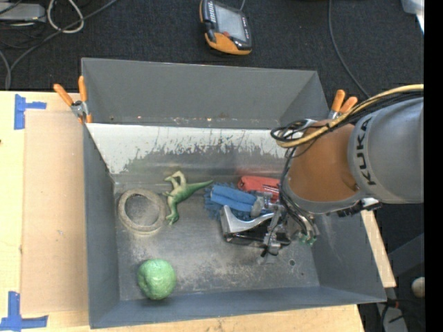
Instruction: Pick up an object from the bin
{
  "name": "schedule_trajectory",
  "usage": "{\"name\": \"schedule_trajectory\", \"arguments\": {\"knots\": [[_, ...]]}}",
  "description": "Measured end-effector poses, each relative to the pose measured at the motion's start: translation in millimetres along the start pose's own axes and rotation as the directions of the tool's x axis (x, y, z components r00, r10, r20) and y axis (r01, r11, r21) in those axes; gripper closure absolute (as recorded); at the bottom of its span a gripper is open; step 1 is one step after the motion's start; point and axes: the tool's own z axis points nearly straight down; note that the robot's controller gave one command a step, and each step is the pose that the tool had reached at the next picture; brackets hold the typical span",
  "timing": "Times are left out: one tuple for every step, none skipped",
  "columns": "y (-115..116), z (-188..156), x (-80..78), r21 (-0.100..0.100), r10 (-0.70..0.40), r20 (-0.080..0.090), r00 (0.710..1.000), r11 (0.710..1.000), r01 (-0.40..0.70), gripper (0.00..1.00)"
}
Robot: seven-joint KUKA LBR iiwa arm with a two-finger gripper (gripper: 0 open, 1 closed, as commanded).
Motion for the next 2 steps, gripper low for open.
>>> {"name": "schedule_trajectory", "arguments": {"knots": [[3.2, 27.1, -62.5, 0.002, 0.155, -0.012, 0.988, 0.988, -0.155, 0.00], [4.8, 24.8, -20.5, -0.002, -0.005, 0.003, 1.000, 1.000, 0.005, 1.00]]}}
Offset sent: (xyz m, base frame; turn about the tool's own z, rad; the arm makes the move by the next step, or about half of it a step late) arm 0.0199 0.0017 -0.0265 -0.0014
